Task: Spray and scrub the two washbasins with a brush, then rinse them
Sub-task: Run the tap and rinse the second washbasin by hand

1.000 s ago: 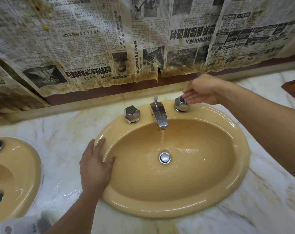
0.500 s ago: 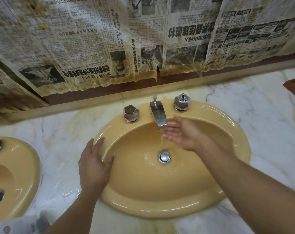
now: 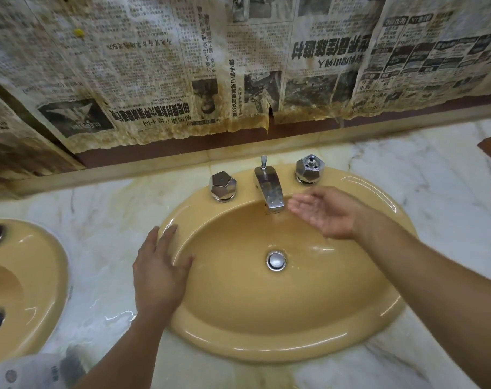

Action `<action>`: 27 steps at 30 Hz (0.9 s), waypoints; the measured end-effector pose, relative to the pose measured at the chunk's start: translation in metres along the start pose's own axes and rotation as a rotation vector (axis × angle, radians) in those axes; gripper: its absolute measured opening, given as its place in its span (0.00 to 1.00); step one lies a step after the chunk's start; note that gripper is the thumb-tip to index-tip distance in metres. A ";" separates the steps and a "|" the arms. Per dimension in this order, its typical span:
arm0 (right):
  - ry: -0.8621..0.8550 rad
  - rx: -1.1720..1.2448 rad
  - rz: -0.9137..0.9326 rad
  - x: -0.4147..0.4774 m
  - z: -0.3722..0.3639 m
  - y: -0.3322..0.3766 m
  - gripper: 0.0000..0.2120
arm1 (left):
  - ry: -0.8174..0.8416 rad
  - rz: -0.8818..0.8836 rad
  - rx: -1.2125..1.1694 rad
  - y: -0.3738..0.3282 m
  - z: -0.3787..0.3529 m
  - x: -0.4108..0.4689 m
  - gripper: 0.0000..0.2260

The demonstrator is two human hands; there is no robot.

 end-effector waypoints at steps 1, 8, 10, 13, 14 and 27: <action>-0.014 -0.033 0.045 -0.004 0.006 0.017 0.12 | -0.001 0.000 0.000 0.000 0.000 0.000 0.31; -0.137 -0.323 0.185 -0.024 0.021 0.115 0.17 | -0.007 0.000 0.002 -0.002 0.000 0.000 0.31; -0.177 -0.427 0.181 -0.026 0.017 0.126 0.17 | -0.007 0.006 0.000 -0.001 0.000 0.000 0.31; -0.218 -0.546 0.173 -0.023 0.011 0.133 0.16 | -0.009 0.016 -0.001 -0.001 0.000 -0.001 0.31; -0.226 -0.579 0.167 -0.021 0.009 0.133 0.16 | -0.009 0.017 -0.003 -0.002 0.001 -0.001 0.31; -0.298 -0.645 0.413 -0.016 0.021 0.116 0.13 | -0.002 0.021 -0.001 -0.001 0.001 0.000 0.31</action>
Point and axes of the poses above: each hand's wrist, its own x-axis towards the middle knuckle, its own z-axis out of the back of the hand, y = z × x, the point moved 6 cm from there along x, towards the middle knuckle, and after that the axes turned 13 degrees about -x, right-handed, at the moved point
